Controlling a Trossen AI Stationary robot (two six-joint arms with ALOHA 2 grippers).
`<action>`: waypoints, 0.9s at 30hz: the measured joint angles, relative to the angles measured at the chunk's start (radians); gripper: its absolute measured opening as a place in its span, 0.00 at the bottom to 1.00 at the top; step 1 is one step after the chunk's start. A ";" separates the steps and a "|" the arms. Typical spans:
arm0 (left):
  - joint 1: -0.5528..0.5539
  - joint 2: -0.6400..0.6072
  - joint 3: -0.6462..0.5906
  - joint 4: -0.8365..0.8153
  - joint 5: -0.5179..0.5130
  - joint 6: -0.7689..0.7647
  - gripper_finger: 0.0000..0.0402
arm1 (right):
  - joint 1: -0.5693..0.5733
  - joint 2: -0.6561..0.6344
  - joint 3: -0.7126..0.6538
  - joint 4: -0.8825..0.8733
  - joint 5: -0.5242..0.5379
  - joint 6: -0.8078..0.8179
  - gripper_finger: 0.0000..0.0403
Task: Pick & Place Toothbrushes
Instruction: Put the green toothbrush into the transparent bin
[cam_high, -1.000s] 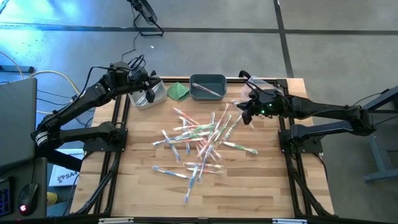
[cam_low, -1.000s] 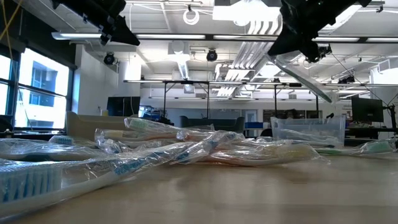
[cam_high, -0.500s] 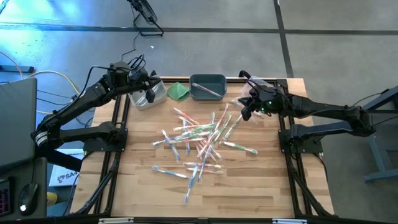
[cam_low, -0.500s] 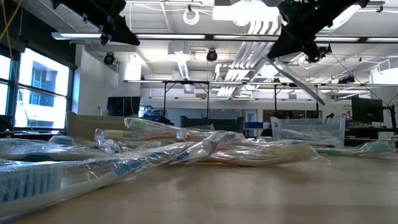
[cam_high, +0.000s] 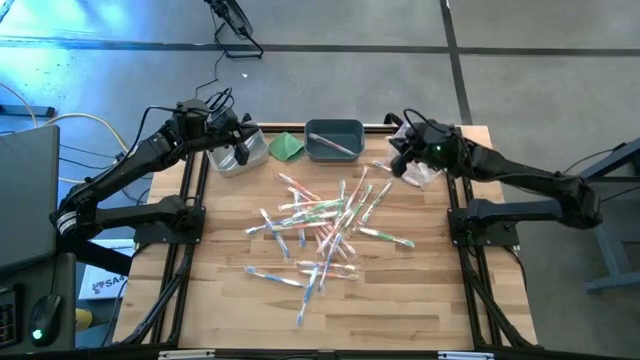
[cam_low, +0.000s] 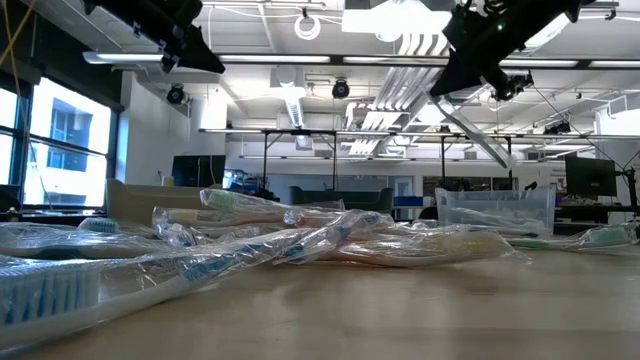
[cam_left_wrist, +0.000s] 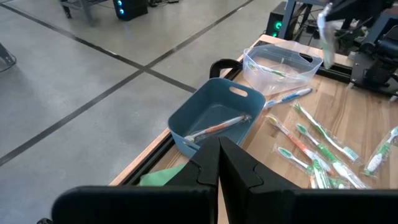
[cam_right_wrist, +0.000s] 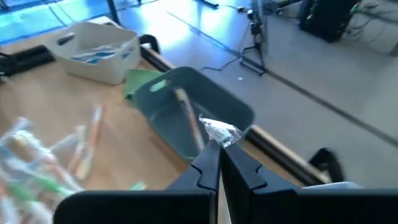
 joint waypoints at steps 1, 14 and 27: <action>0.000 0.000 0.000 0.000 0.000 0.000 0.00 | -0.013 0.002 0.000 0.002 0.002 -0.023 0.01; 0.000 0.000 0.000 -0.002 0.000 -0.003 0.00 | -0.163 0.155 0.000 0.006 -0.001 -0.221 0.01; 0.000 0.000 0.000 -0.004 0.000 -0.003 0.00 | -0.233 0.336 0.000 -0.003 0.029 -0.354 0.01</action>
